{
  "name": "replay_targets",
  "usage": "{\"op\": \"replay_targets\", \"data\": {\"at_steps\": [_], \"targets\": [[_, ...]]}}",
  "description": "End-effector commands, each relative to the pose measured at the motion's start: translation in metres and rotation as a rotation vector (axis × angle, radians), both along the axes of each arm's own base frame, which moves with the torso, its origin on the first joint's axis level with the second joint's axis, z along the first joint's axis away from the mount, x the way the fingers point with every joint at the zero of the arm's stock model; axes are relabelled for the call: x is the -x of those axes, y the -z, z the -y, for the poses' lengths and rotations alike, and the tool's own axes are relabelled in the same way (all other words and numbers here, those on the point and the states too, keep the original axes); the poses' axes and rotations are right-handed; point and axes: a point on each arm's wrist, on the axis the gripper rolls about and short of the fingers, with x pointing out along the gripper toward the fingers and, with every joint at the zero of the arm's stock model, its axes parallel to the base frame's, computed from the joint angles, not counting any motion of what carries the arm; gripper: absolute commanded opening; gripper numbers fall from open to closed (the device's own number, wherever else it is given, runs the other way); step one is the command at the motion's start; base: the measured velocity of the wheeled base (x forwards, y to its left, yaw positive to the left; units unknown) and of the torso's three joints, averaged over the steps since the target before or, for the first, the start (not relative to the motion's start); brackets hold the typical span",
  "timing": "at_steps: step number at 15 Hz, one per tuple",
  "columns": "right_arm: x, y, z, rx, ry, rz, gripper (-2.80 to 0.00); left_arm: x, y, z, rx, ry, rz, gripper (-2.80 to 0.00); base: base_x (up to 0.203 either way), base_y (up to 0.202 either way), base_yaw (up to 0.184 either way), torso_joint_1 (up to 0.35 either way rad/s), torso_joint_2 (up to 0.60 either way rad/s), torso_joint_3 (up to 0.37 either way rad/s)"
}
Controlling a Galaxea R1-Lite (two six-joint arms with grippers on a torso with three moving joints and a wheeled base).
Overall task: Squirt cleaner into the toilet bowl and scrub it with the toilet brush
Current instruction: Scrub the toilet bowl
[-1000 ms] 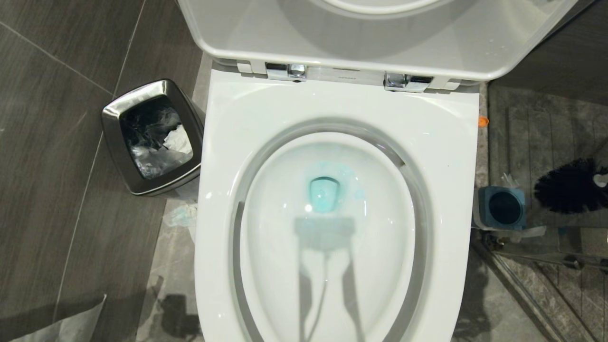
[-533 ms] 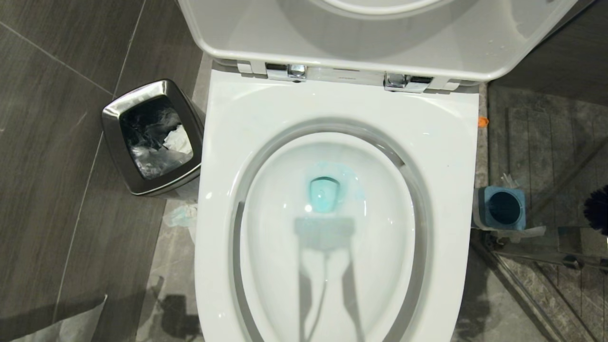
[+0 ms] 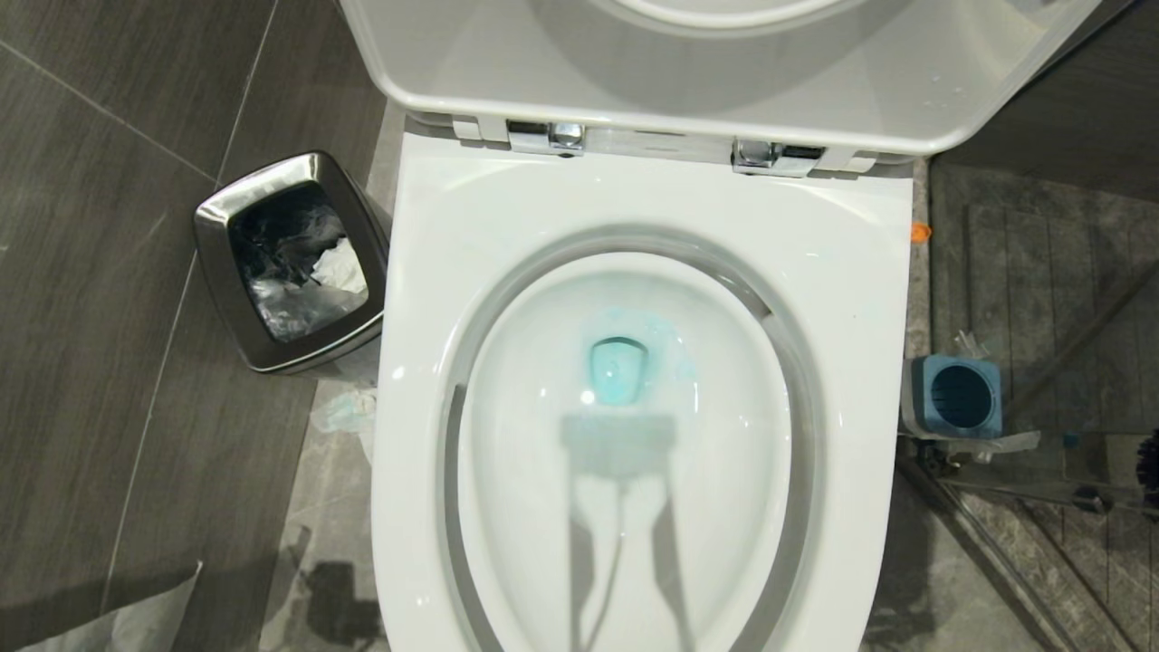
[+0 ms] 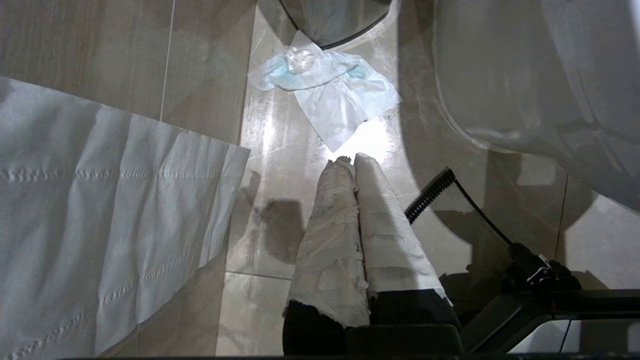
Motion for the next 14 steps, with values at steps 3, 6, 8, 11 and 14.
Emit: {"op": "replay_targets", "data": {"at_steps": [3,6,8,11,14], "targets": [[0.008,-0.005,-0.002,0.007,-0.002,0.036,-2.80,0.000,0.000,0.000,0.000,0.000,0.000,-2.80,0.000,0.000,0.000,0.000,0.00,0.000],[0.016,-0.014,-0.003,0.016,-0.007,0.075,-2.80,0.000,0.000,0.000,0.000,0.000,0.000,-2.80,0.000,0.000,0.000,0.000,0.00,0.000],[0.015,-0.018,-0.003,0.017,-0.008,0.077,-2.80,0.000,0.000,0.000,0.000,0.000,0.000,-2.80,0.000,0.000,0.000,0.000,0.00,0.000],[0.011,-0.019,-0.002,0.015,-0.011,0.063,-2.80,0.000,0.000,0.000,0.000,0.000,0.000,-2.80,0.000,0.000,0.000,0.000,0.00,0.000],[0.009,-0.020,-0.002,0.013,-0.010,0.045,-2.80,0.000,0.000,0.000,0.000,0.000,0.000,-2.80,0.000,0.000,0.000,0.000,0.00,0.000]]}}
